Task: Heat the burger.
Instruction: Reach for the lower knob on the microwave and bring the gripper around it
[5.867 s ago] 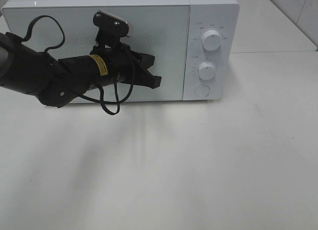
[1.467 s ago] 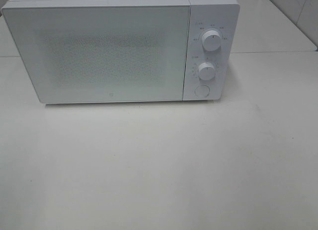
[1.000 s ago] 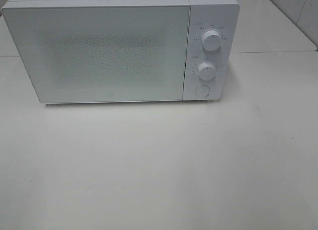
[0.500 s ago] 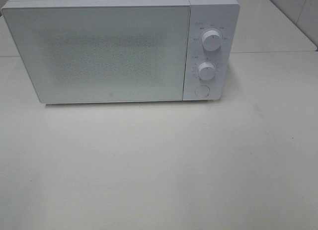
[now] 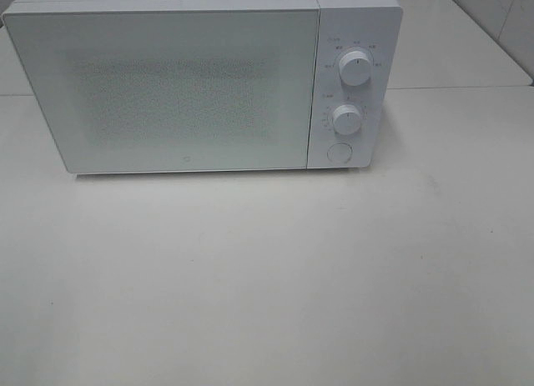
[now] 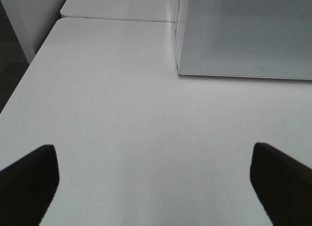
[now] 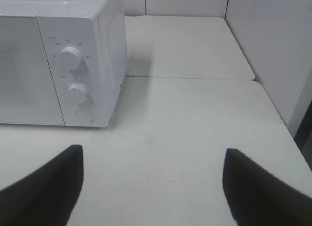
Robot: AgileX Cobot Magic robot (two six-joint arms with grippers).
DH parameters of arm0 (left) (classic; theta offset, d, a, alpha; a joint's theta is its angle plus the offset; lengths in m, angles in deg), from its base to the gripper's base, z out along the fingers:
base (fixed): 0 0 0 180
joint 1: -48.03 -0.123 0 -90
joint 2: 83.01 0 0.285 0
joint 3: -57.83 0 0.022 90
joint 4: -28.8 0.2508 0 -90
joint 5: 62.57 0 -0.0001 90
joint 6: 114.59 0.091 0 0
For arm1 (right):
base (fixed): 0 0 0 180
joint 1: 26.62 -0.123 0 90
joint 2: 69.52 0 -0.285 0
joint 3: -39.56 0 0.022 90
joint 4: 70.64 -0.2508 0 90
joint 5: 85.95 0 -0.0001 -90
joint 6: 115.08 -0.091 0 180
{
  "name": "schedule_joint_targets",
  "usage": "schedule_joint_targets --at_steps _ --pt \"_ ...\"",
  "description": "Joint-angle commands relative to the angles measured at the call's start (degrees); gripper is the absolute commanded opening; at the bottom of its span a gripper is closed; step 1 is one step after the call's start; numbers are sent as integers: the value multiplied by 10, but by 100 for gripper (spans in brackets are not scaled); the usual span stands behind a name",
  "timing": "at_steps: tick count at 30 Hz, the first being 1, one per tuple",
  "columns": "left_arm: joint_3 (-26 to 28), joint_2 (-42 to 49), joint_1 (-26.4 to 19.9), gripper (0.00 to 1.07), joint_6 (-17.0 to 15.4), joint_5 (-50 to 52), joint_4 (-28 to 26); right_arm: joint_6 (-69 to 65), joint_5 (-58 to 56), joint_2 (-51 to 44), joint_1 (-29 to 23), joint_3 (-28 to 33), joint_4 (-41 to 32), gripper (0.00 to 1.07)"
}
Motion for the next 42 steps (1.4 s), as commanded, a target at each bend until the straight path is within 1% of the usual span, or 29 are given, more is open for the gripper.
schedule_joint_targets --at_steps 1,2,4,5,6,8,9,11,12,15,19,21,22,23,24,25,27,28,29,30,32,33,34,35,37,38,39,41,42 --pt "-2 13 0 100 3 4 -3 1 61 1 -2 25 3 76" --pt "-2 13 0 100 3 4 -3 1 61 1 -2 25 3 76" --pt "-2 13 0 100 3 4 -3 1 120 1 -2 61 2 76" --pt "-2 13 0 100 3 4 -3 1 120 1 -2 61 2 76" --pt "-2 13 0 100 3 4 -3 1 146 1 -2 77 3 76" --pt "-2 13 0 100 3 4 -3 2 162 1 -2 85 3 76" --pt "-2 13 0 100 3 4 -3 2 198 1 -2 98 3 76" --pt "-2 13 0 100 3 4 -3 2 212 1 -2 103 3 76" --pt "-2 13 0 100 3 4 -3 2 241 1 -2 116 3 76" --pt "-2 13 0 100 3 4 -3 3 265 3 -2 129 3 76" --pt "-2 13 0 100 3 4 -3 3 274 21 -2 130 3 76" --pt "-2 13 0 100 3 4 -3 3 278 64 -2 130 3 76" --pt "-2 13 0 100 3 4 -3 3 278 64 -2 130 3 76" --pt "-2 13 0 100 3 4 -3 3 292 98 -2 130 3 76" --pt "-2 13 0 100 3 4 -3 3 292 98 -2 130 3 76" --pt "-2 13 0 100 3 4 -3 3 314 138 -2 130 3 76" --pt "-2 13 0 100 3 4 -3 3 322 154 -2 130 2 76" --pt "-2 13 0 100 3 4 -3 3 344 195 -2 130 2 76" --pt "-2 13 0 100 3 4 -3 3 358 215 -2 130 2 76" --pt "-2 13 0 100 3 4 -3 3 358 215 -2 130 2 76" --pt "-2 13 0 100 3 4 -3 3 403 266 -2 130 1 76" --pt "-2 13 0 100 3 4 -3 3 403 266 -2 130 1 76" --pt "-2 13 0 100 3 4 -3 3 439 295 -2 130 1 76" --pt "-2 13 0 100 3 4 -3 3 439 295 -2 130 1 76" --pt "-2 13 0 100 3 4 -3 3 499 336 -2 130 1 76" --pt "-2 13 0 100 3 4 -3 3 499 336 -2 130 1 76" --pt "-2 13 0 100 3 4 -3 1 535 362 -2 130 1 76" --pt "-2 13 0 100 3 4 -3 1 551 372 -2 130 1 76" --pt "-2 13 0 100 3 4 -3 1 583 398 -2 130 1 76"
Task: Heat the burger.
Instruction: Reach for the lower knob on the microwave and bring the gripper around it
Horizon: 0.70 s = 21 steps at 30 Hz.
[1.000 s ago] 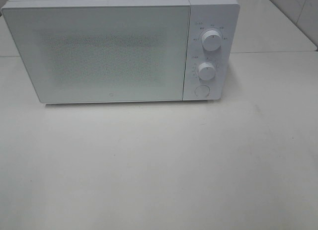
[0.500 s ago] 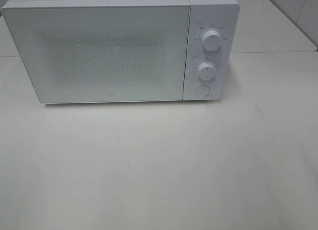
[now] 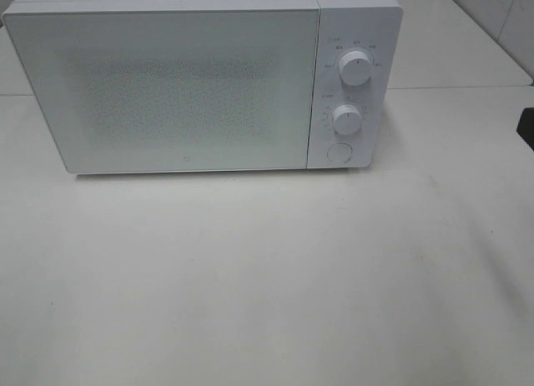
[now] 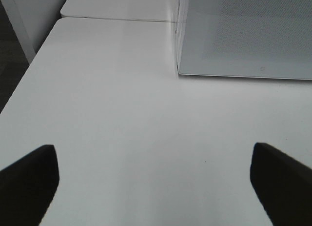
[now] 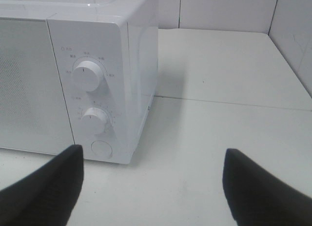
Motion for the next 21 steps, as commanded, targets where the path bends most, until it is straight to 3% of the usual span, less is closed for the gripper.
schedule_joint_targets --at_steps 1,9,21 --pt "-2 13 0 100 3 4 -3 1 53 28 -2 3 1 76" --pt "-2 13 0 100 3 4 -3 1 237 148 -2 3 2 75" --pt "-2 13 0 100 3 4 -3 71 368 316 -2 1 -13 75"
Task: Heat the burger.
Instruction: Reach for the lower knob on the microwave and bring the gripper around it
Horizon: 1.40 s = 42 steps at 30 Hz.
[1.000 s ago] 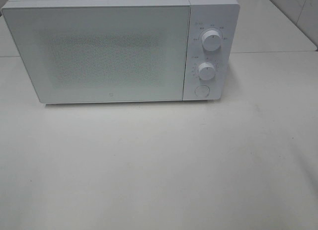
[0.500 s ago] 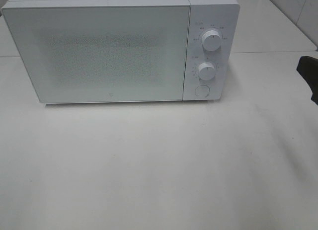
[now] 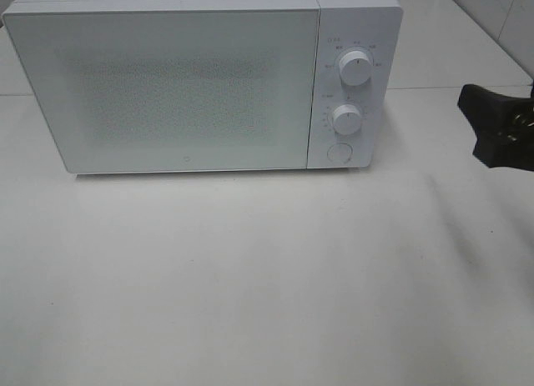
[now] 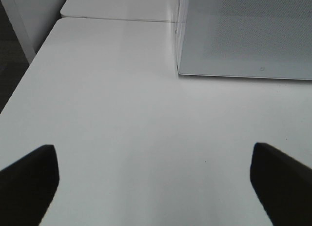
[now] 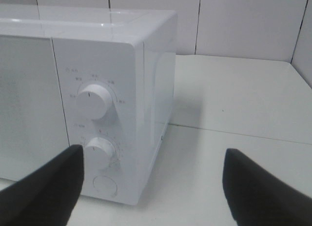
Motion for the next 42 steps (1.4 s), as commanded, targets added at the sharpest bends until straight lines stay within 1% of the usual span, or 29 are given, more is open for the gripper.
schedule_joint_targets --at_steps 1,2,3,6,7,8,9,10,11,12,13,14,15,16,18,19,21,22,23,24,25,26,28,32,34,35,37,38,42 --pt "-2 13 0 100 3 4 -3 40 37 52 -2 -1 -21 75" --pt "-2 13 0 100 3 4 -3 40 37 52 -2 -1 -21 75" --pt "-2 13 0 100 3 4 -3 45 53 78 -2 -2 -36 75" --pt "-2 13 0 100 3 4 -3 56 83 112 -2 -2 -64 75" --pt "-2 13 0 100 3 4 -3 75 103 134 -13 -2 -81 75" --pt "-2 13 0 100 3 4 -3 75 103 134 -13 -2 -81 75" --pt "-2 13 0 100 3 4 -3 87 115 144 -25 -2 -98 75" --pt "-2 13 0 100 3 4 -3 119 135 163 -54 -2 -140 75" --pt "-2 13 0 100 3 4 -3 119 135 163 -54 -2 -140 75" --pt "-2 13 0 100 3 4 -3 132 142 170 -69 -2 -162 75" --pt "-2 13 0 100 3 4 -3 156 162 188 -108 -2 -218 75" --pt "-2 13 0 100 3 4 -3 156 162 188 -108 -2 -218 75" --pt "-2 13 0 100 3 4 -3 164 174 196 -124 -2 -243 75" --pt "-2 13 0 100 3 4 -3 164 174 196 -124 -2 -243 75" --pt "-2 13 0 100 3 4 -3 178 213 230 -191 -9 -339 75" --pt "-2 13 0 100 3 4 -3 178 213 230 -191 -9 -339 75" --pt "-2 13 0 100 3 4 -3 182 224 249 -230 -27 -377 75" --pt "-2 13 0 100 3 4 -3 182 224 249 -230 -27 -377 75" --pt "-2 13 0 100 3 4 -3 184 230 262 -252 -44 -401 75" --pt "-2 13 0 100 3 4 -3 184 230 262 -252 -44 -401 75" --pt "-2 13 0 100 3 4 -3 191 230 273 -268 -61 -418 75" --pt "-2 13 0 100 3 4 -3 191 230 273 -268 -61 -418 75" --pt "-2 13 0 100 3 4 -3 202 237 290 -293 -88 -434 75" --pt "-2 13 0 100 3 4 -3 205 250 309 -309 -108 -449 75" --pt "-2 13 0 100 3 4 -3 205 261 324 -326 -128 -482 75" --pt "-2 13 0 100 3 4 -3 205 261 324 -326 -128 -482 75" --pt "-2 13 0 100 3 4 -3 210 265 344 -335 -152 -498 75" --pt "-2 13 0 100 3 4 -3 210 265 344 -335 -152 -498 75" --pt "-2 13 0 100 3 4 -3 211 273 378 -335 -189 -498 75"
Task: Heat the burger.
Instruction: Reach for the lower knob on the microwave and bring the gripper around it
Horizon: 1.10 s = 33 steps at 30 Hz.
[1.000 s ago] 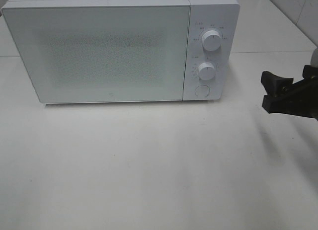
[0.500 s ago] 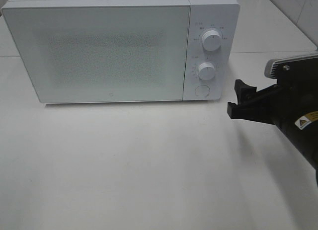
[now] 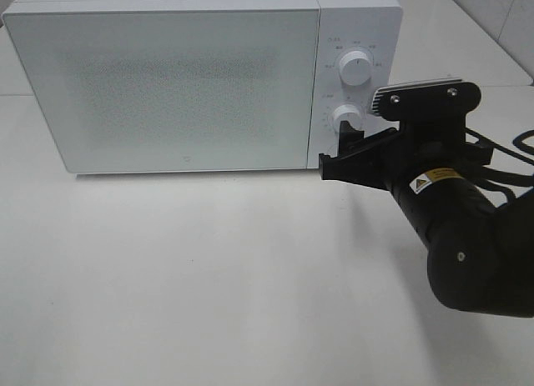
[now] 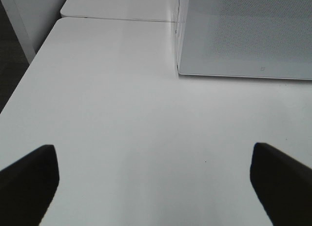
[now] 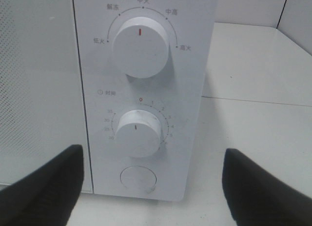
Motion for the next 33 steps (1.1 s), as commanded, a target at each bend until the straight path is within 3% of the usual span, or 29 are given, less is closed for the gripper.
schedule_joint_targets --at_steps 1,9,21,33 --pt "-2 13 0 100 3 4 -3 7 72 13 -2 -18 -3 75" --pt "-2 13 0 100 3 4 -3 7 72 57 -2 -74 -3 75" --pt "-2 13 0 100 3 4 -2 34 72 135 0 -154 -64 75" --pt "-2 13 0 100 3 4 -2 44 60 171 23 -196 -30 75"
